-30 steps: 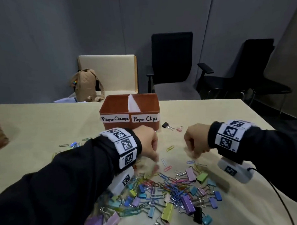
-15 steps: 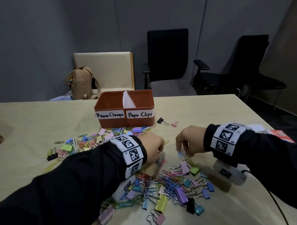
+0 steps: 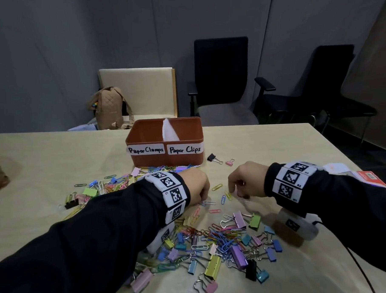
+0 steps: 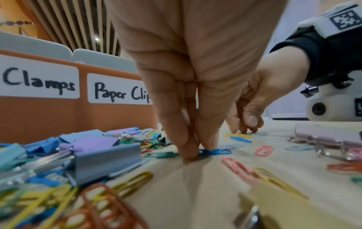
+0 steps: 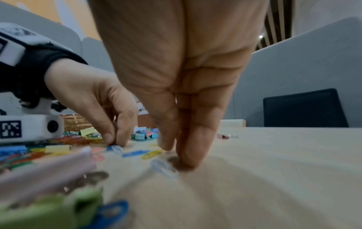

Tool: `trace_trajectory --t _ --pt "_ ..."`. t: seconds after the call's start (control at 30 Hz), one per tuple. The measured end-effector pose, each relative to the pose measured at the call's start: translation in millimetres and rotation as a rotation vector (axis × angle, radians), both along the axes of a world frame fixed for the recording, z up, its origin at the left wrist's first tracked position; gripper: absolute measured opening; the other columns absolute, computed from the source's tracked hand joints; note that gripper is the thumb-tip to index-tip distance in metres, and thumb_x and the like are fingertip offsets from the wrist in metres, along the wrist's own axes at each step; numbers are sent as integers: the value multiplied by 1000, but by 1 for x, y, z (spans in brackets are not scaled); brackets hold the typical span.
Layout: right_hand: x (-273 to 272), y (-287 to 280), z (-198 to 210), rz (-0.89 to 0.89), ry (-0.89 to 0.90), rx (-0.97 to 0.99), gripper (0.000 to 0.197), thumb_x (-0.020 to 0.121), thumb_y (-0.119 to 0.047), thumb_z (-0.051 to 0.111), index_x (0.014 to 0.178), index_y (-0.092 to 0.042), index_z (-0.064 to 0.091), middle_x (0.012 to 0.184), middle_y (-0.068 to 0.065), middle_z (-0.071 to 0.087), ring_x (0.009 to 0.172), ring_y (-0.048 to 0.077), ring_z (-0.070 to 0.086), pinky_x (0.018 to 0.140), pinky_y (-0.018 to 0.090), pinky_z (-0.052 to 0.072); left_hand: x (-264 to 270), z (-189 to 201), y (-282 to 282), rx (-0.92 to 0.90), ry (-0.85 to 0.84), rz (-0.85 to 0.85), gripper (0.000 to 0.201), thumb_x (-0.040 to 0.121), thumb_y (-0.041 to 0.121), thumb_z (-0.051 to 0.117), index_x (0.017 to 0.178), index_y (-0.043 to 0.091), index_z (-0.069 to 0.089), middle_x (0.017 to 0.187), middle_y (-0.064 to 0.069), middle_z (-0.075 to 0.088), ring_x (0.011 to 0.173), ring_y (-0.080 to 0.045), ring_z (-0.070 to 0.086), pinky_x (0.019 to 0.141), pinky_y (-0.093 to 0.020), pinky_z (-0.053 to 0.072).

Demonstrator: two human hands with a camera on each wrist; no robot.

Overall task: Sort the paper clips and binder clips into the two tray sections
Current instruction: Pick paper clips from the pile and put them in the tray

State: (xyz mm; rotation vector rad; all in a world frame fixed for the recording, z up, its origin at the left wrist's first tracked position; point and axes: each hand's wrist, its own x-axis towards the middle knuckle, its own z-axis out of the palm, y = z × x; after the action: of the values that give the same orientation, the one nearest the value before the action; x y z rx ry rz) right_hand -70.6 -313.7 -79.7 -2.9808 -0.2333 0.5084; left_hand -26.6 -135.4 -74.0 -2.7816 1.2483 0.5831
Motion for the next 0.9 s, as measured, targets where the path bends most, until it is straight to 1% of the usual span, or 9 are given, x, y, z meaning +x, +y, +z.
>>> trace_trajectory --t 0.1,0.23,0.3,0.43,0.57,0.67,0.73,0.8,0.9 --pt "-4 0 4 52 32 -67 33 84 -3 62 111 -21 68 89 -7 64 77 9 54 81 24 49 3 0 5 22 8 9 34 89 5 59 118 20 65 113 -2 66 103 -21 62 91 -31 50" --pt "-10 8 2 97 50 -114 43 80 -17 75 121 -24 62 90 -9 55 81 11 50 77 23 44 4 -3 8 34 1 -26 41 85 19 69 124 27 61 116 4 62 104 -18 60 89 -29 50" --pt "-13 13 0 152 30 -131 43 81 -13 72 122 -23 60 88 -7 56 80 12 49 75 23 42 2 -4 8 59 2 -56 43 79 23 76 120 25 64 113 4 63 102 -17 60 86 -27 50" --pt "-10 21 -1 183 3 -79 40 83 -2 60 120 -19 59 86 -3 61 78 14 49 77 27 45 -1 -7 1 58 -41 -102 22 83 15 71 104 15 71 103 -1 69 97 -20 63 83 -29 52" --pt "2 26 -1 110 -51 102 40 83 1 56 118 -18 61 95 -1 68 78 12 55 78 25 47 4 -5 4 78 -70 -66 23 88 13 64 110 16 70 107 -1 69 102 -22 63 88 -31 50" --pt "12 28 -2 118 -25 61 54 81 -14 71 131 -22 54 118 0 55 97 17 56 89 29 46 12 -4 17 54 -135 28 23 90 17 60 113 18 66 110 -3 64 104 -24 60 84 -30 49" --pt "15 30 -5 148 1 -76 54 84 -27 69 134 -22 51 124 3 50 110 22 53 94 34 45 14 -6 26 44 -134 82 24 88 12 56 109 16 67 107 -5 65 101 -26 61 82 -32 51" --pt "13 33 -8 180 -7 -101 44 88 -39 62 128 -19 58 123 7 51 110 25 53 94 36 45 13 -8 31 42 -108 105 22 86 10 57 105 14 67 107 -5 66 99 -25 61 80 -30 49" --pt "4 43 -9 223 14 -98 54 83 -50 65 128 -21 57 121 6 50 108 25 53 93 36 46 8 -9 32 -1 -40 87 22 83 22 70 104 16 70 106 -1 67 98 -20 61 79 -27 47"
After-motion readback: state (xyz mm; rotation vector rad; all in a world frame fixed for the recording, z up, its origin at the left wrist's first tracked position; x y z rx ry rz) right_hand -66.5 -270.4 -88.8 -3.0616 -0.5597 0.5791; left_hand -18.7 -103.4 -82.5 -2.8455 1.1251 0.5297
